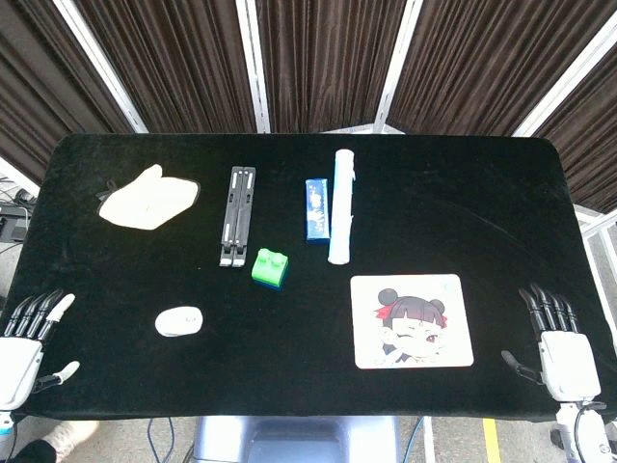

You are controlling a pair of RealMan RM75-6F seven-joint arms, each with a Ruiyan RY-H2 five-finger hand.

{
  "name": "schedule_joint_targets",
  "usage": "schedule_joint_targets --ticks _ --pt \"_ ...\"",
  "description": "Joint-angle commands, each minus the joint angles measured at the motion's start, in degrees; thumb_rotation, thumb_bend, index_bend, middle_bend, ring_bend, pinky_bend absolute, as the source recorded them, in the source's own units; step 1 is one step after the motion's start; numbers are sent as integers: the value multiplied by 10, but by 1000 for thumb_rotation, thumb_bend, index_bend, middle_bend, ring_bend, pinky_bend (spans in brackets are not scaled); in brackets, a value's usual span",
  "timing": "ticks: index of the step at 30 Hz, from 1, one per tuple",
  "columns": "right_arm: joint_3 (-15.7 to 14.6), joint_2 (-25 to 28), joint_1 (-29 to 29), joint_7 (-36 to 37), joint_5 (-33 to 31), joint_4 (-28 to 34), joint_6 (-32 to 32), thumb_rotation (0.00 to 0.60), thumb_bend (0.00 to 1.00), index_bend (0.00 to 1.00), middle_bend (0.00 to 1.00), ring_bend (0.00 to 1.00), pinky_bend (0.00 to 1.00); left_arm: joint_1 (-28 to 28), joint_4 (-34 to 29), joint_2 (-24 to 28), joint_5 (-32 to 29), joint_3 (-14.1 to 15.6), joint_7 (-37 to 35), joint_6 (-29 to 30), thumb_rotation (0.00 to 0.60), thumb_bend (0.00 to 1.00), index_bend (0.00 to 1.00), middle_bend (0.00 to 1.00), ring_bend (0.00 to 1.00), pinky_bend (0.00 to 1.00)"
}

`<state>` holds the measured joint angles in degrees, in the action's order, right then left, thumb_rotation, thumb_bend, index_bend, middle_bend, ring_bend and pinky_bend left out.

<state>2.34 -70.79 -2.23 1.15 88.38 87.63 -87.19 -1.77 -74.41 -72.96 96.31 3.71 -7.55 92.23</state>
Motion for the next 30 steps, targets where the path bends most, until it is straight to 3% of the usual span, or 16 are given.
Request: schedule_joint_targets --ticks 1,16,30 --pt "-1 1 0 -3 -1 1 1 600 173 30 0 0 0 0 0 0 0 0 1 0 600 141 0 0 0 0" --pt "-3 -1 0 -6 -2 1 4 600 173 31 0 0 0 -4 -1 -2 1 3 15 -12 600 149 8 0 0 0" --pt "-4 7 2 6 -1 9 5 600 172 30 0 0 0 -50 -80 -4 -33 -25 66 -87 600 173 282 0 0 0"
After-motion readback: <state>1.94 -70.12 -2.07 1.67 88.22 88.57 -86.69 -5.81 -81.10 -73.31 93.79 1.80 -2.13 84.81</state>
